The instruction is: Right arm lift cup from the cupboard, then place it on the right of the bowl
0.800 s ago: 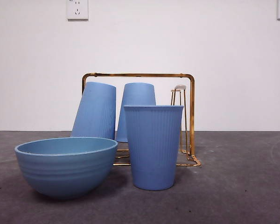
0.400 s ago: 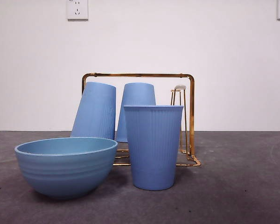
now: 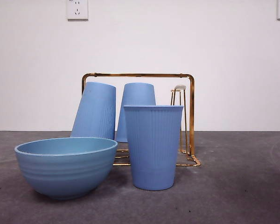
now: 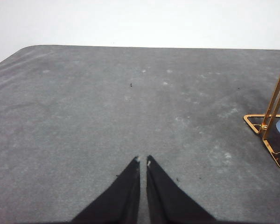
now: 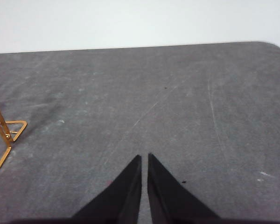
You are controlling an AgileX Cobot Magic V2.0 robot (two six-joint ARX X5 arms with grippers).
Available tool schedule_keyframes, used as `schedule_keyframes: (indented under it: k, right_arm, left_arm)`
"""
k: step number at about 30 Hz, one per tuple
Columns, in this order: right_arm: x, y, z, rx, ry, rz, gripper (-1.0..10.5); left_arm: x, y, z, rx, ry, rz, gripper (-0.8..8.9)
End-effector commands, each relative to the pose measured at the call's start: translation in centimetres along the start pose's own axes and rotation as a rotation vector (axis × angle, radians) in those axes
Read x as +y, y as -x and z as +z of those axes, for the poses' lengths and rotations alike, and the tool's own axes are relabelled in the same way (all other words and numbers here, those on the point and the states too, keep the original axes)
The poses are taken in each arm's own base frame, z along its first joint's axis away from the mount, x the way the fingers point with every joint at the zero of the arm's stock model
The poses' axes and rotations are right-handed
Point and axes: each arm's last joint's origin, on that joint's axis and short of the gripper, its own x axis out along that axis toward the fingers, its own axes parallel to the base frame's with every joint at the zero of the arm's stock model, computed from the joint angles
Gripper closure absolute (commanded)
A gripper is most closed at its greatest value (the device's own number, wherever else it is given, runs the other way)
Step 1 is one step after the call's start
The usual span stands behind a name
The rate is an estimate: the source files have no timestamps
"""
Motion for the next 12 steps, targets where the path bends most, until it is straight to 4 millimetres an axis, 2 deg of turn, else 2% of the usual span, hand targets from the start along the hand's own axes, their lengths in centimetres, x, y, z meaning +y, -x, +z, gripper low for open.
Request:
schedule_keyframes:
  k: [1, 4, 12]
  right_arm:
    - [-0.03, -0.32, -0.58, -0.010, 0.016, 0.011, 9.3]
    - [0.00, -0.50, -1.23, 0.016, 0.011, 0.031, 9.3]
    - [0.03, -0.50, -1.02, -0.006, 0.016, 0.033, 9.3]
  left_arm:
    - [0.00, -0.19, -0.69, 0.024, -0.010, 0.000, 7.94]
    - [0.00, -0.19, -0.69, 0.024, -0.010, 0.001, 7.94]
    - [0.00, -0.19, -0.68, 0.023, -0.010, 0.001, 7.94]
